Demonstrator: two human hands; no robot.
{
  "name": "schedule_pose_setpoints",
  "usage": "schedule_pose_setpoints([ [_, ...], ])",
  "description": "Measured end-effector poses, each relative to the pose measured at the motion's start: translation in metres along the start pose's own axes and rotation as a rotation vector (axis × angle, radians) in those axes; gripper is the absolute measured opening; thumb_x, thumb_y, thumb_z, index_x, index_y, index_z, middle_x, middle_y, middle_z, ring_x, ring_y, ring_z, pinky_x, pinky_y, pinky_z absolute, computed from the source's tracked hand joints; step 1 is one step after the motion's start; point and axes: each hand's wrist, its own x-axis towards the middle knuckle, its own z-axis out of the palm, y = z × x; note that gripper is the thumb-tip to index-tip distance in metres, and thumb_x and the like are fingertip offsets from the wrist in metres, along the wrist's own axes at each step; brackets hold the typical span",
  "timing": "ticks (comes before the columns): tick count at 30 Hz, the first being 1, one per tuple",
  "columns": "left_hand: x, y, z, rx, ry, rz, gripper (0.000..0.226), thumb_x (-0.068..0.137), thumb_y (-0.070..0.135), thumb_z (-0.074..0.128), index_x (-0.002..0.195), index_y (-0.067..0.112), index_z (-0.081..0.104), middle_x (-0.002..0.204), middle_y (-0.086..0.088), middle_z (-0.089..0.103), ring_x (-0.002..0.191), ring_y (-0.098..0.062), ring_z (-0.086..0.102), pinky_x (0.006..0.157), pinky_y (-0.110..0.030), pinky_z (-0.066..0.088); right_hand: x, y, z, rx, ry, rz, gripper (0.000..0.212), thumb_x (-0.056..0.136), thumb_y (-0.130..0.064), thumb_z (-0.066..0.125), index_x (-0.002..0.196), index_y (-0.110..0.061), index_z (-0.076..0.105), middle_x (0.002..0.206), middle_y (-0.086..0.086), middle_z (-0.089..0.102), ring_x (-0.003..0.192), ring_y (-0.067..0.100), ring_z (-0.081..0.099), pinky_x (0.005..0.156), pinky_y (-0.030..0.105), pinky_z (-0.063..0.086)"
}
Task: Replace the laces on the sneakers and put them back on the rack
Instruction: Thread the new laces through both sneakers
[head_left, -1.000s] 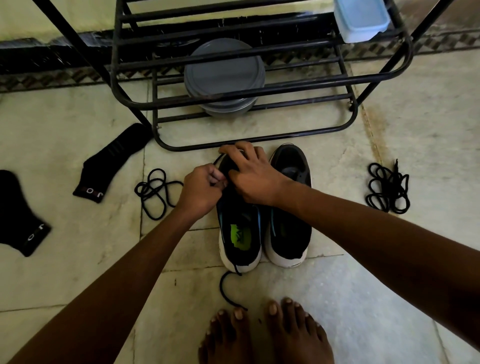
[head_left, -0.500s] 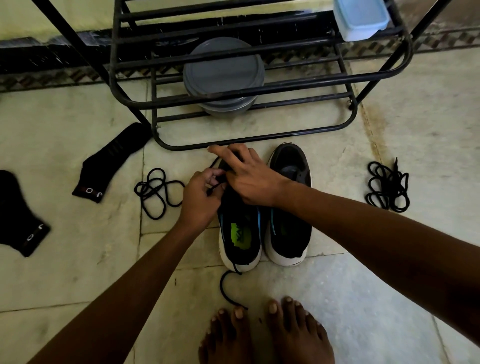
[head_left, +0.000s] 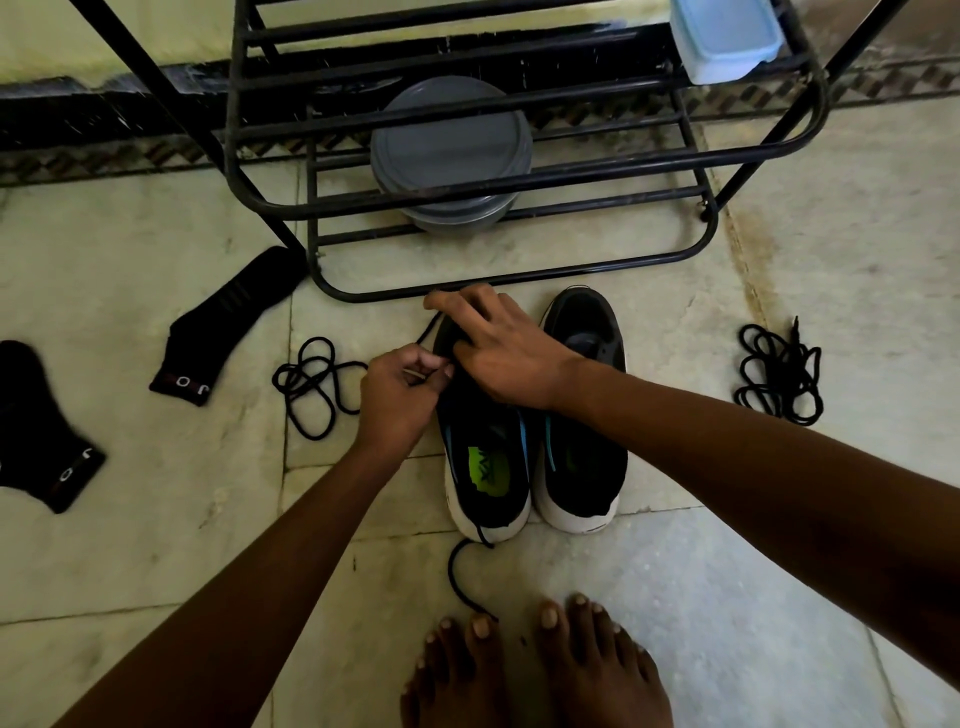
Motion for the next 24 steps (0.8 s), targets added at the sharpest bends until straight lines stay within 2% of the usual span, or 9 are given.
schedule_pose_setpoints([
  [3, 0.002, 0.001, -0.001, -0.031, -0.006, -0.029, 0.028, 0.086, 0.004, 0.077, 0.076, 0.029, 0.071, 0.073, 0.008, 0.07, 0.064, 0.003, 0.063, 0.063, -0.011, 0.046, 0.002, -0.004, 0.001, -0.034, 0.023, -0.012, 0.022, 0.092, -0.016, 0.057, 0.081, -0.002, 0.071, 0.149, 0.021, 0.046, 0.121, 0.044, 0.05, 0.081, 0.053, 0.05],
  [8, -0.003, 0.0, -0.001, -0.055, -0.006, -0.065, 0.02, 0.089, 0.008, 0.075, 0.092, 0.028, 0.074, 0.085, -0.003, 0.075, 0.081, -0.016, 0.073, 0.074, -0.03, 0.059, 0.002, -0.006, -0.003, -0.012, 0.018, -0.034, 0.026, 0.094, -0.023, 0.054, 0.085, -0.007, 0.072, 0.153, 0.019, 0.042, 0.122, 0.041, 0.046, 0.085, 0.051, 0.049],
  [11, -0.008, -0.001, 0.003, 0.043, 0.027, -0.004, 0.016, 0.093, 0.01, 0.072, 0.107, 0.016, 0.073, 0.1, 0.001, 0.07, 0.085, -0.001, 0.067, 0.076, -0.013, 0.054, 0.0, -0.004, -0.002, -0.035, -0.005, -0.043, 0.029, 0.097, -0.024, 0.049, 0.089, -0.006, 0.071, 0.159, 0.018, 0.032, 0.124, 0.039, 0.043, 0.088, 0.049, 0.049],
  [12, -0.009, -0.002, 0.004, 0.08, 0.034, 0.01, 0.019, 0.095, 0.01, 0.07, 0.113, 0.015, 0.072, 0.104, 0.0, 0.065, 0.087, 0.001, 0.063, 0.076, -0.005, 0.049, 0.0, -0.003, 0.0, -0.05, -0.005, -0.049, 0.031, 0.098, -0.024, 0.047, 0.091, -0.006, 0.071, 0.159, 0.017, 0.028, 0.125, 0.038, 0.043, 0.09, 0.048, 0.049],
  [14, -0.011, -0.005, 0.007, 0.117, 0.029, 0.021, 0.026, 0.097, 0.011, 0.066, 0.123, 0.017, 0.069, 0.111, -0.003, 0.057, 0.094, -0.001, 0.06, 0.079, 0.0, 0.043, 0.0, -0.002, 0.001, -0.062, -0.005, -0.066, 0.032, 0.097, -0.023, 0.044, 0.094, -0.005, 0.071, 0.159, 0.016, 0.024, 0.125, 0.038, 0.043, 0.095, 0.047, 0.047],
  [17, -0.008, -0.01, 0.011, 0.133, 0.015, -0.011, 0.03, 0.099, 0.014, 0.065, 0.128, 0.019, 0.068, 0.116, -0.007, 0.053, 0.105, -0.014, 0.063, 0.09, -0.013, 0.046, -0.002, 0.002, 0.002, -0.029, -0.039, -0.051, 0.027, 0.092, -0.021, 0.048, 0.098, -0.007, 0.07, 0.159, 0.016, 0.019, 0.128, 0.038, 0.04, 0.099, 0.047, 0.046],
  [20, -0.006, -0.015, 0.013, 0.133, 0.002, -0.028, 0.032, 0.097, 0.016, 0.066, 0.129, 0.02, 0.068, 0.118, -0.008, 0.051, 0.108, -0.021, 0.064, 0.1, -0.033, 0.054, -0.005, 0.003, 0.0, 0.08, -0.043, 0.021, 0.017, 0.087, -0.019, 0.059, 0.095, -0.009, 0.071, 0.156, 0.017, 0.03, 0.125, 0.038, 0.038, 0.09, 0.048, 0.05],
  [22, -0.005, -0.02, 0.014, 0.15, 0.001, -0.032, 0.032, 0.096, 0.022, 0.066, 0.128, 0.024, 0.068, 0.117, -0.005, 0.05, 0.11, -0.026, 0.063, 0.1, -0.047, 0.054, -0.003, 0.003, -0.005, 0.155, -0.03, 0.049, 0.017, 0.085, -0.021, 0.062, 0.095, -0.013, 0.074, 0.153, 0.016, 0.037, 0.122, 0.037, 0.038, 0.089, 0.049, 0.049],
  [24, -0.006, -0.019, 0.014, 0.196, 0.016, -0.039, 0.032, 0.094, 0.034, 0.063, 0.125, 0.035, 0.066, 0.116, -0.002, 0.049, 0.113, -0.03, 0.059, 0.099, -0.053, 0.052, -0.001, 0.003, -0.01, 0.207, -0.034, 0.052, 0.014, 0.081, -0.021, 0.065, 0.09, -0.018, 0.076, 0.15, 0.014, 0.04, 0.121, 0.037, 0.037, 0.09, 0.049, 0.047],
])
